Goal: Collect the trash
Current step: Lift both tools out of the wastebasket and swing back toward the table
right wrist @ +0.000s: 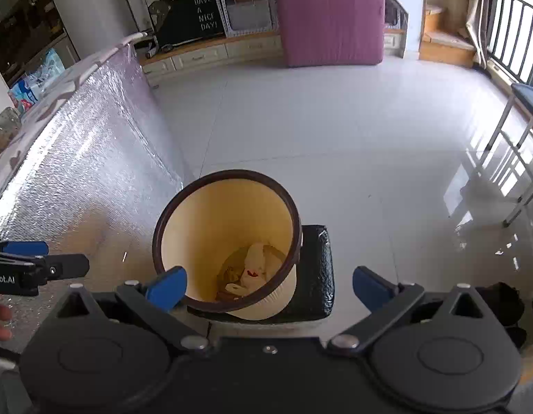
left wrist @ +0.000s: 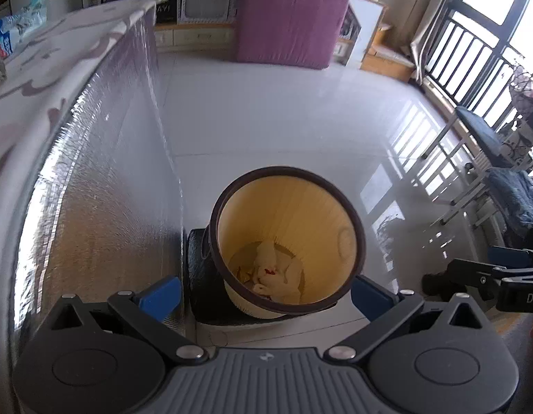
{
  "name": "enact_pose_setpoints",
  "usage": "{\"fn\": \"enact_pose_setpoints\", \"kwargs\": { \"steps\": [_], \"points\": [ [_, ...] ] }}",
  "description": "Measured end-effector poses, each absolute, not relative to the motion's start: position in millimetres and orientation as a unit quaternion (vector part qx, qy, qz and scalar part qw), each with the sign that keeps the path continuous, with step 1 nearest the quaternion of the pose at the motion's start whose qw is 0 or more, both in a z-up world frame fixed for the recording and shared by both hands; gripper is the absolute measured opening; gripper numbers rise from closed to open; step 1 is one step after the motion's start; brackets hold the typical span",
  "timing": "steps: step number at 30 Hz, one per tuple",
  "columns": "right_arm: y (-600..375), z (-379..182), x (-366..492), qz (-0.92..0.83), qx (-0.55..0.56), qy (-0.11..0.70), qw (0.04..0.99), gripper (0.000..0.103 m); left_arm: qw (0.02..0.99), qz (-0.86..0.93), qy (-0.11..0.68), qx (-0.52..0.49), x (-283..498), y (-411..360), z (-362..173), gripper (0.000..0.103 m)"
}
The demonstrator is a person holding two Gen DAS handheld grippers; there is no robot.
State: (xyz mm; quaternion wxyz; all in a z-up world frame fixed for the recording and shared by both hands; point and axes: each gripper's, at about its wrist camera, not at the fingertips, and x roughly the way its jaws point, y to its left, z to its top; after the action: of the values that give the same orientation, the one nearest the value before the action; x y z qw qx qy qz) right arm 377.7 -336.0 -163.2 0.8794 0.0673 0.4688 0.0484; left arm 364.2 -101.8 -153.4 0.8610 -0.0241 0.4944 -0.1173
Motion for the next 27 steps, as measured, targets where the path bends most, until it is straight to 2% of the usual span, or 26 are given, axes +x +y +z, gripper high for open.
{"fn": "enact_pose_setpoints", "kwargs": {
  "steps": [16,27],
  "points": [
    [-314.6,-97.2,297.3,0.034,0.067,0.398,0.914,0.103,0.901,-0.144,0.407,-0.035,286.3,-71.0,-87.9,0.103],
    [-266.7,-69.7,270.8,0.064,0.074,0.332,0.938,0.103,0.938,-0.089,0.329,-0.062,235.1,3.9,-56.2,0.103]
  ]
}}
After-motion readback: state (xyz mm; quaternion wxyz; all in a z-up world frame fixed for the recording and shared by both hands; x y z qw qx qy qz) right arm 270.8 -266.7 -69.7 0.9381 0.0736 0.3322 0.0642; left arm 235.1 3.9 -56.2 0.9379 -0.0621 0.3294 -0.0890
